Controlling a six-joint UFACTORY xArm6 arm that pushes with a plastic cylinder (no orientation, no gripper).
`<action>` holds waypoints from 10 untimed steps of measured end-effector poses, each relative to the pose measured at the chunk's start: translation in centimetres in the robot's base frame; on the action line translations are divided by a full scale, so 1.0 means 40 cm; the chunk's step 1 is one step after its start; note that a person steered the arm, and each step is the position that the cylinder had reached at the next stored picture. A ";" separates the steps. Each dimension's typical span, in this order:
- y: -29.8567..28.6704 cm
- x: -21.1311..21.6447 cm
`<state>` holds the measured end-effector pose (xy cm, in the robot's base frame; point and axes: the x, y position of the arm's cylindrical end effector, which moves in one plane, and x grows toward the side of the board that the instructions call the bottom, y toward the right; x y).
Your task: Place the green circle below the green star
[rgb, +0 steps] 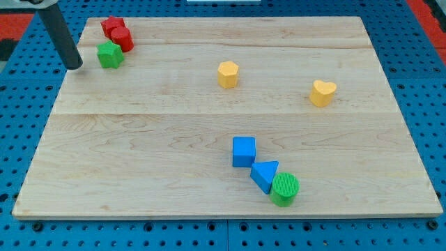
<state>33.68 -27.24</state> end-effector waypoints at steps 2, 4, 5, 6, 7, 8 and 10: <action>0.140 0.004; 0.142 -0.042; 0.293 0.091; 0.623 0.175; 0.945 0.281; 1.216 0.417; 1.177 0.704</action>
<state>61.83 19.84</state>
